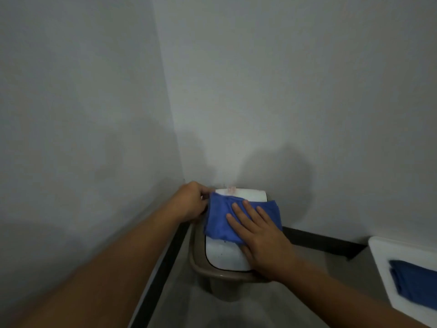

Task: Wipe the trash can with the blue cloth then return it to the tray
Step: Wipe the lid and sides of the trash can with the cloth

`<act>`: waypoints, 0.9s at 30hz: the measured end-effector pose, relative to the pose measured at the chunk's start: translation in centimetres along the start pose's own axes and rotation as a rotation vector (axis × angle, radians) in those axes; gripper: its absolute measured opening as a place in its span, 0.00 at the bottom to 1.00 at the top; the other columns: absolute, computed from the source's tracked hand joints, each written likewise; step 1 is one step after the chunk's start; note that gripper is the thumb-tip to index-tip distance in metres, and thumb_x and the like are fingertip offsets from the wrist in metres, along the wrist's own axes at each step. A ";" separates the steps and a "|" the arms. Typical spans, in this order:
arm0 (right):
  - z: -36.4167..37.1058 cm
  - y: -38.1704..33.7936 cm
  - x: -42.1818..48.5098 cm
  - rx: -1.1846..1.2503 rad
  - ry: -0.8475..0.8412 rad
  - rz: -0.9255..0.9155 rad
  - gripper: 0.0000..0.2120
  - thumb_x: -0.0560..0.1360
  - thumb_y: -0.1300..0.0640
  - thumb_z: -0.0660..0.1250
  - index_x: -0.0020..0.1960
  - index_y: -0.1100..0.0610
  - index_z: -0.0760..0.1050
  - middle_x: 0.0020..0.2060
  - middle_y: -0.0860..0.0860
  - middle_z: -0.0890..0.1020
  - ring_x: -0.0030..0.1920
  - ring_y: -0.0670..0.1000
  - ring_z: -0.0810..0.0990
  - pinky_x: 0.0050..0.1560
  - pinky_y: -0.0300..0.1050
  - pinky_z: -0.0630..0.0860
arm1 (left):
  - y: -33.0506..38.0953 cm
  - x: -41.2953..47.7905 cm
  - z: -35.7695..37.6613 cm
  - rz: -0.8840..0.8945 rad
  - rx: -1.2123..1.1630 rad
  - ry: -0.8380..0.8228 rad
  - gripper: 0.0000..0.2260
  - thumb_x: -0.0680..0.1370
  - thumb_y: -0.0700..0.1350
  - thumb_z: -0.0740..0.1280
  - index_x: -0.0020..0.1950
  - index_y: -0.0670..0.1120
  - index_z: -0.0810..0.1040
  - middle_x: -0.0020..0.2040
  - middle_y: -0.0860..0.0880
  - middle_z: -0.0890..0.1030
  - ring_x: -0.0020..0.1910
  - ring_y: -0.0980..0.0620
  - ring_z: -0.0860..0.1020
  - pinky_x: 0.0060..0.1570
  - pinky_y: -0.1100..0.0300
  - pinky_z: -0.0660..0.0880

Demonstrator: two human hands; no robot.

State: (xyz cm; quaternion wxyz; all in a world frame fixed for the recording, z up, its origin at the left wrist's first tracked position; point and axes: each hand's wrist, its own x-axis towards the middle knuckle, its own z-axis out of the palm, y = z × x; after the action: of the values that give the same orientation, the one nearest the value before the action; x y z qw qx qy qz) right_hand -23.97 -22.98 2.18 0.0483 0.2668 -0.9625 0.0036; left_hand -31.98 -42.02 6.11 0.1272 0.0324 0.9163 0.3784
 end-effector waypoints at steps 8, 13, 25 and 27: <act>3.4 -1.2 -4.9 -0.055 -0.056 -0.104 0.36 0.62 0.37 0.71 0.67 0.47 0.66 0.66 0.47 0.72 0.65 0.49 0.71 0.61 0.46 0.70 | 0.2 0.5 0.9 -0.069 -0.105 -0.021 0.18 0.72 0.47 0.71 0.62 0.48 0.76 0.57 0.46 0.76 0.44 0.45 0.80 0.26 0.54 0.81; 3.4 -1.5 -6.2 0.260 -0.140 -0.024 0.24 0.74 0.48 0.64 0.68 0.46 0.64 0.69 0.46 0.69 0.71 0.46 0.60 0.70 0.42 0.56 | 0.3 0.6 1.1 -0.072 -0.078 -0.021 0.19 0.72 0.48 0.71 0.62 0.47 0.76 0.55 0.47 0.76 0.43 0.41 0.82 0.33 0.48 0.82; -2.1 3.4 -3.6 1.279 0.138 0.434 0.10 0.78 0.57 0.59 0.46 0.48 0.79 0.40 0.47 0.85 0.43 0.45 0.82 0.39 0.35 0.77 | -0.2 0.7 1.6 -0.067 -0.097 0.007 0.19 0.71 0.49 0.72 0.60 0.48 0.77 0.51 0.49 0.77 0.38 0.42 0.82 0.34 0.49 0.82; -3.8 4.5 -2.5 1.311 0.390 0.532 0.13 0.78 0.59 0.58 0.42 0.48 0.78 0.35 0.43 0.84 0.37 0.38 0.82 0.32 0.30 0.75 | -0.2 0.8 1.6 -0.071 -0.111 0.005 0.19 0.70 0.49 0.72 0.59 0.47 0.78 0.50 0.50 0.76 0.38 0.44 0.81 0.32 0.51 0.82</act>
State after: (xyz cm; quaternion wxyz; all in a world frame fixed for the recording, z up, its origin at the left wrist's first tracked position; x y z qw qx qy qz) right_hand -23.82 -17.75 5.80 0.0465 -0.0071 -0.7688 0.6378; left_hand -32.33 -40.94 4.74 0.1400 -0.0082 0.8947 0.4241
